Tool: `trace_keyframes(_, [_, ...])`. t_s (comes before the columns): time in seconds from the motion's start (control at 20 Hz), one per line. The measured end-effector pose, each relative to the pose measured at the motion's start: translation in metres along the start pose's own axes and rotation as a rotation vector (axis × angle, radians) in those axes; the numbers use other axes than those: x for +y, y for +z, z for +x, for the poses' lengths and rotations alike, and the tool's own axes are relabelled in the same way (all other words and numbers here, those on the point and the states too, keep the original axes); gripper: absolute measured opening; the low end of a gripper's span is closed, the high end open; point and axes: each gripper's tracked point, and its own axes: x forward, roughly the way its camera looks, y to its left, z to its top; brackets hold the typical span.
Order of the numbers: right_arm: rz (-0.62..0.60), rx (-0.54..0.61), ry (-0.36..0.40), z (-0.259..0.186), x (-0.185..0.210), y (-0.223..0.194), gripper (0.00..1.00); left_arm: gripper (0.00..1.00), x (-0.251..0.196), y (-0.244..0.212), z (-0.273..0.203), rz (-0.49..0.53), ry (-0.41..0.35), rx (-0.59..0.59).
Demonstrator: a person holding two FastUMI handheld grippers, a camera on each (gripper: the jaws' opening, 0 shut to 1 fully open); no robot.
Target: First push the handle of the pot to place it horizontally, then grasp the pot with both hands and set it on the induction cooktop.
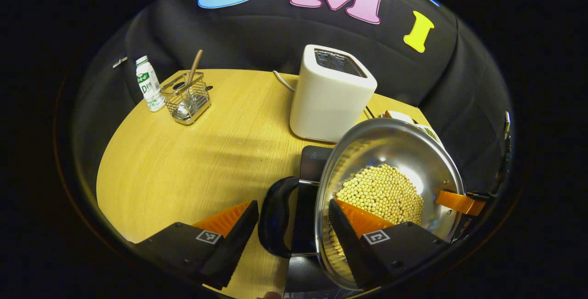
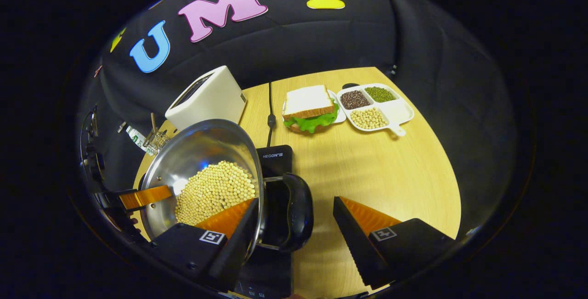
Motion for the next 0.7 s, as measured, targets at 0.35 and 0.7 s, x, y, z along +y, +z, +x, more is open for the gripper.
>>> trace_keyframes(0.35, [-0.018,-0.149,-0.108,-0.076,0.004,0.005,0.99,0.96,-0.009,0.017,-0.071,0.118,-0.045,-0.146])
trace_keyframes(0.7, [-0.045,-0.391,-0.077,-0.177,0.049,0.023,0.99,0.96,0.001,0.038,-0.181,0.190,-0.050,-0.392])
